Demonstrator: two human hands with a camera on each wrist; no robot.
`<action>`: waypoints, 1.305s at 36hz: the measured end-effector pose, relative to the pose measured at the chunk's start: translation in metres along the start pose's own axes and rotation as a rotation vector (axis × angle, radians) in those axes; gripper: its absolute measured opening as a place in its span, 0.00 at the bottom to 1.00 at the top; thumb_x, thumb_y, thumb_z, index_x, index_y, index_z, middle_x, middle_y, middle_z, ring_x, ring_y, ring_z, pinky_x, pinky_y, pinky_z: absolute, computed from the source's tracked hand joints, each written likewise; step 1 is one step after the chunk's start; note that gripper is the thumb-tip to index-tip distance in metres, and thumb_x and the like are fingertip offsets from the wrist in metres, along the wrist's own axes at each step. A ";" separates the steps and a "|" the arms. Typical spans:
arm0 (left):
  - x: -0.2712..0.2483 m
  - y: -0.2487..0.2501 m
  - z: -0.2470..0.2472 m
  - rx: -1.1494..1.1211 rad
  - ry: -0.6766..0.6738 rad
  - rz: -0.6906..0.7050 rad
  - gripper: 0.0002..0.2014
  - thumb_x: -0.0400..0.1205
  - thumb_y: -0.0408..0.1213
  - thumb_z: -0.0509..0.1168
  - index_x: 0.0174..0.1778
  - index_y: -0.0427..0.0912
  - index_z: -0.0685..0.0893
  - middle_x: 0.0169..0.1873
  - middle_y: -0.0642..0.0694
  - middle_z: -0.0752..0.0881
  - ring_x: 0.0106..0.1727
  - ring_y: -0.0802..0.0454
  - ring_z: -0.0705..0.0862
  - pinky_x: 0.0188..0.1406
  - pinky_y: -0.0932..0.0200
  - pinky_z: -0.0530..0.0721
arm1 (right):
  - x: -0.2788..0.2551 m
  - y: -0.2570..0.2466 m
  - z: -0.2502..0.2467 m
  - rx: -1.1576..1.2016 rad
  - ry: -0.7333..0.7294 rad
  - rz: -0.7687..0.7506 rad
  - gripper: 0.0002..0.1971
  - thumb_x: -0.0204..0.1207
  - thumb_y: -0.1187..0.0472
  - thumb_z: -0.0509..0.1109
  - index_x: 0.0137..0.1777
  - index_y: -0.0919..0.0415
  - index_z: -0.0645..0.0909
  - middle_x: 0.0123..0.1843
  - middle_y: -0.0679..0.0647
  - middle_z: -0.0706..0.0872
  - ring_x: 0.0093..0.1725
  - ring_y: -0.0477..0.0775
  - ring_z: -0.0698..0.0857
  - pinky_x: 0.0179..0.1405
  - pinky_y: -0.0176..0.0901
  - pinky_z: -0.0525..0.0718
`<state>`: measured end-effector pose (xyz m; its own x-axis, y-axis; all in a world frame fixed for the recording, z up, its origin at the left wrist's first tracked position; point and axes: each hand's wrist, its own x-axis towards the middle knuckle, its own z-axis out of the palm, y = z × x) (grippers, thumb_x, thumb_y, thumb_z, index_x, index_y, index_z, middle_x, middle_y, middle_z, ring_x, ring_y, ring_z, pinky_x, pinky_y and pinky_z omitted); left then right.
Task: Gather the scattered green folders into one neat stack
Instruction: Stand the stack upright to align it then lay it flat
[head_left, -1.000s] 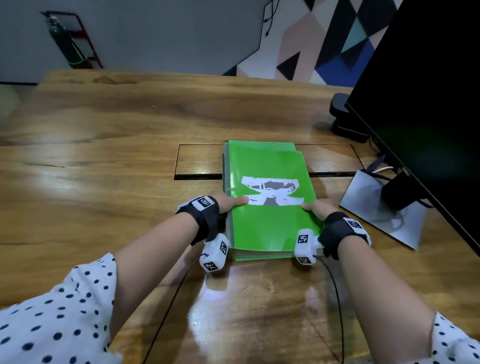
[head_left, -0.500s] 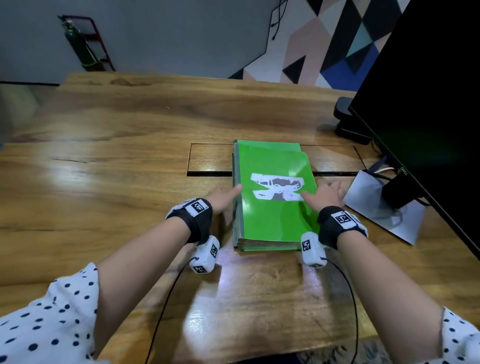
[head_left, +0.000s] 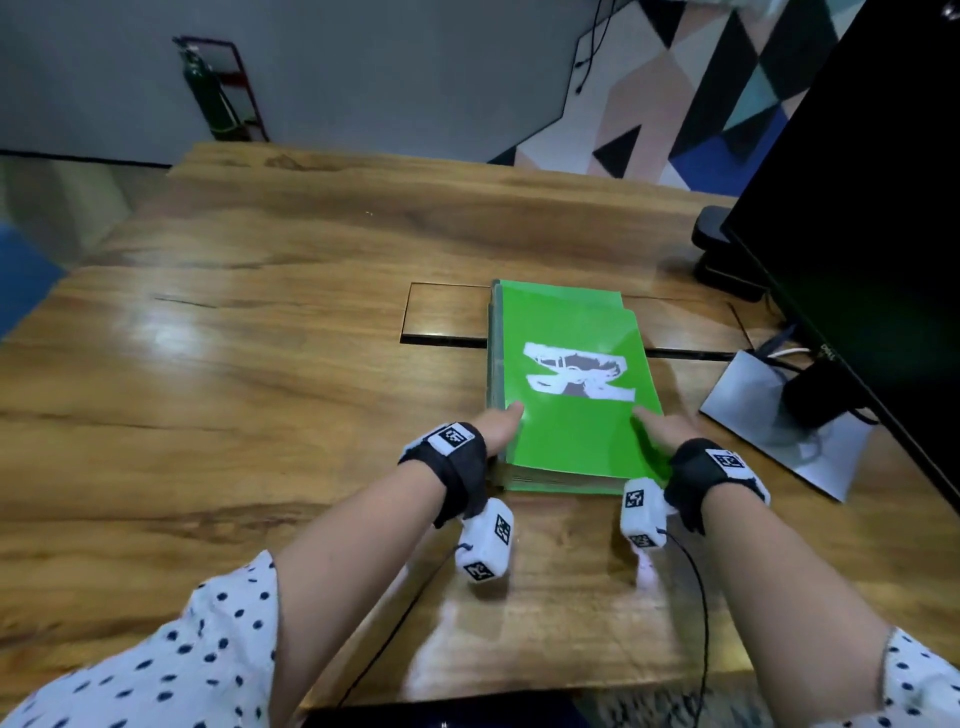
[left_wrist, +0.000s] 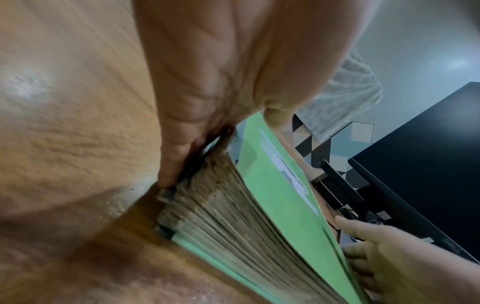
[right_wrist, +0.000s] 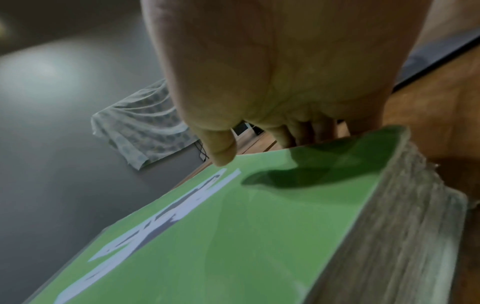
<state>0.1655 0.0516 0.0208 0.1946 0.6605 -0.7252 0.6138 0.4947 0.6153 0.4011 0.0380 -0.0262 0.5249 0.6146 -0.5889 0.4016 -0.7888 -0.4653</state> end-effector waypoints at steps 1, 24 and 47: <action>0.000 0.000 0.002 0.012 0.003 -0.003 0.30 0.89 0.50 0.42 0.79 0.29 0.61 0.78 0.33 0.65 0.78 0.39 0.68 0.73 0.53 0.67 | 0.003 0.002 -0.001 0.034 -0.008 -0.002 0.35 0.78 0.40 0.62 0.72 0.70 0.73 0.68 0.66 0.80 0.63 0.66 0.81 0.64 0.53 0.79; 0.013 -0.009 0.004 0.088 0.049 0.022 0.28 0.89 0.48 0.45 0.78 0.29 0.64 0.75 0.32 0.71 0.71 0.39 0.74 0.65 0.53 0.73 | 0.000 0.000 -0.001 0.158 -0.028 -0.018 0.43 0.74 0.34 0.62 0.79 0.66 0.64 0.77 0.64 0.71 0.72 0.64 0.74 0.68 0.55 0.72; 0.029 -0.020 0.011 0.047 0.113 0.066 0.19 0.87 0.33 0.50 0.70 0.25 0.72 0.49 0.39 0.72 0.50 0.48 0.70 0.48 0.60 0.67 | -0.005 -0.001 -0.003 0.211 -0.056 -0.096 0.39 0.75 0.34 0.59 0.80 0.59 0.65 0.79 0.60 0.68 0.75 0.62 0.71 0.72 0.55 0.68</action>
<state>0.1672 0.0543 -0.0164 0.1496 0.7514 -0.6426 0.6386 0.4227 0.6430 0.4000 0.0364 -0.0212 0.4470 0.6906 -0.5686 0.2787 -0.7115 -0.6451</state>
